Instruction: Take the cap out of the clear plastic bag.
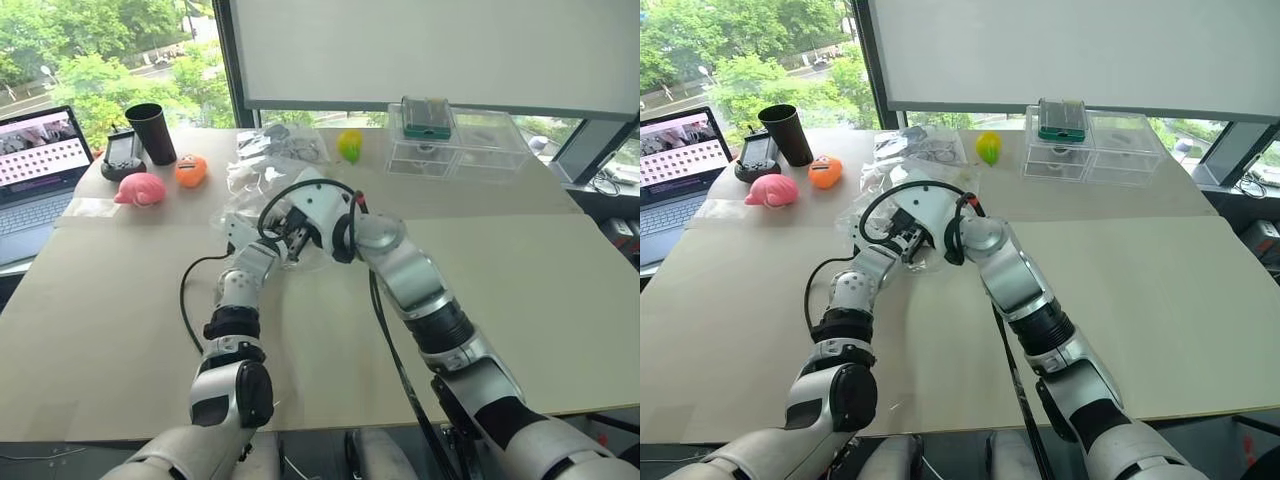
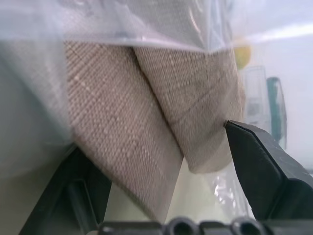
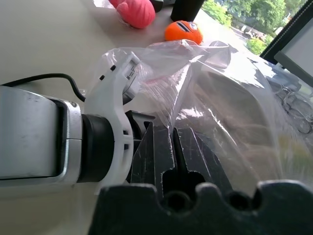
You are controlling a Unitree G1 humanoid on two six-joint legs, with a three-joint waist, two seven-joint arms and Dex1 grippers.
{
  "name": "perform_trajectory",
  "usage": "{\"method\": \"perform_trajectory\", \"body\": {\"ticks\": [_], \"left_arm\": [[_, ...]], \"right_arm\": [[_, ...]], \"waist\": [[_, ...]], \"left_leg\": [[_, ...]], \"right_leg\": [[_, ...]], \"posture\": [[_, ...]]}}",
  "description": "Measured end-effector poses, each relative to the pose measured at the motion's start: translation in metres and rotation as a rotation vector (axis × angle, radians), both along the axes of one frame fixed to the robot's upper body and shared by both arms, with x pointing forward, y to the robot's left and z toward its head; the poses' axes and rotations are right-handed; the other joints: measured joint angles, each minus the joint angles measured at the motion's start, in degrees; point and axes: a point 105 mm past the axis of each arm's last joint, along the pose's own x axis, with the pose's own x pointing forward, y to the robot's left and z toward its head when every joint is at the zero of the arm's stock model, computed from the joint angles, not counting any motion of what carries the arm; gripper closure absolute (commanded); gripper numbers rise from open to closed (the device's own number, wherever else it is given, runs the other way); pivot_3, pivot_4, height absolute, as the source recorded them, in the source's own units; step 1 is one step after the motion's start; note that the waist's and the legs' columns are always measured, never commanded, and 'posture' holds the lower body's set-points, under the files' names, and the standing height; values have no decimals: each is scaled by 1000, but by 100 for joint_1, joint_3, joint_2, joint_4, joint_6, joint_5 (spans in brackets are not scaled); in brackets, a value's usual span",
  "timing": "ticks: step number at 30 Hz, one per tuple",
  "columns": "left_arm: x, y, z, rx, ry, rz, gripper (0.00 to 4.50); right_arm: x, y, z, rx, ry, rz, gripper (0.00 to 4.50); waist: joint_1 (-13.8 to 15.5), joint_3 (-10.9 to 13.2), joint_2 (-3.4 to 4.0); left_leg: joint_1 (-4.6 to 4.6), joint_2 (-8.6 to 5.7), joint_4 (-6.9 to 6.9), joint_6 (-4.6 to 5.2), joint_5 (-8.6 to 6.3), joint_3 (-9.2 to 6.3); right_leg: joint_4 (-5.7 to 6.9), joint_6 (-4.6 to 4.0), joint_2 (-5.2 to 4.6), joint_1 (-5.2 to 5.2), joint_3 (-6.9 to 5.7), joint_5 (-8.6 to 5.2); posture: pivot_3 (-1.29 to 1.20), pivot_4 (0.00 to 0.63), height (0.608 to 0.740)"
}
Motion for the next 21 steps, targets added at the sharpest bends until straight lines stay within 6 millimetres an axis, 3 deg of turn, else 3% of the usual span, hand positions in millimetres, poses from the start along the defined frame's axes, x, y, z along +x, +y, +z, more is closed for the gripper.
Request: {"method": "perform_trajectory", "body": {"ticks": [7, 11, 21], "left_arm": [[-1, 1, -10, -22, 25, 6, 3221], [0, 1, -7, -32, 11, 5, 4485], [-1, 1, -4, -89, -28, -2, 4485]], "right_arm": [[0, 0, -1, -1, 2, 1, 4500], [0, 0, -1, -1, 3, -1, 4500], [-1, 0, -2, -3, 2, -2, 4500]], "waist": [[-10, -2, 1], [-24, -2, 2], [-39, -5, 2]], "left_leg": [[-4, 0, -2, 0, 0, 0], [-1, 1, -3, 0, 0, 0], [-1, 1, -4, 0, 0, 1]], "right_leg": [[-2, 1, -1, -5, 0, 0], [-2, 2, 0, -3, 1, 0], [-3, 4, 0, -3, 1, -1]], "posture": [[0, 150, 740], [0, 150, 740], [0, 150, 740]]}}
